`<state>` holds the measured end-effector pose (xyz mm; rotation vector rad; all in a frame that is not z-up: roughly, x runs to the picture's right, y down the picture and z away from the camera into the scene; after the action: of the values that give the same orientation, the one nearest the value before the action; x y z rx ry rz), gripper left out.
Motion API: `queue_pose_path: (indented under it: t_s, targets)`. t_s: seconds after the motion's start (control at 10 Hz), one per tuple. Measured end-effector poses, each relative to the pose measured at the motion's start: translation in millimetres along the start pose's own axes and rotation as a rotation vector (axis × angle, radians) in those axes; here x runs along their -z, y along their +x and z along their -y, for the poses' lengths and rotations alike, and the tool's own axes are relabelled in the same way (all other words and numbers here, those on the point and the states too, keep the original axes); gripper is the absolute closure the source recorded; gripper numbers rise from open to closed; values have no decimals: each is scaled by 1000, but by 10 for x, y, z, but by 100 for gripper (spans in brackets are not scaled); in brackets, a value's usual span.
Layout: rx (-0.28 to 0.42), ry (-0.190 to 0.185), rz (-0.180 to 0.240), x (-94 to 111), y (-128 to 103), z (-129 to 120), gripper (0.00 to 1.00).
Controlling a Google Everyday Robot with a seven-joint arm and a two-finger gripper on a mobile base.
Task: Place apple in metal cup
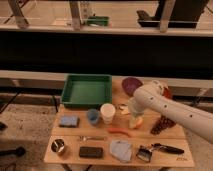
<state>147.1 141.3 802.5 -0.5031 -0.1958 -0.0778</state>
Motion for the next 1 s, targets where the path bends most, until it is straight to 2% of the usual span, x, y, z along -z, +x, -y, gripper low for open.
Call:
queue_pose_path:
  t_s: [0.6,0.8,1.0]
  targets:
    - [-29,-56,-43,-155,243,-40,20]
    - [-54,-61,-39,-165,360,-60,20]
    - [-63,-66,-3,-177,437,-89,20]
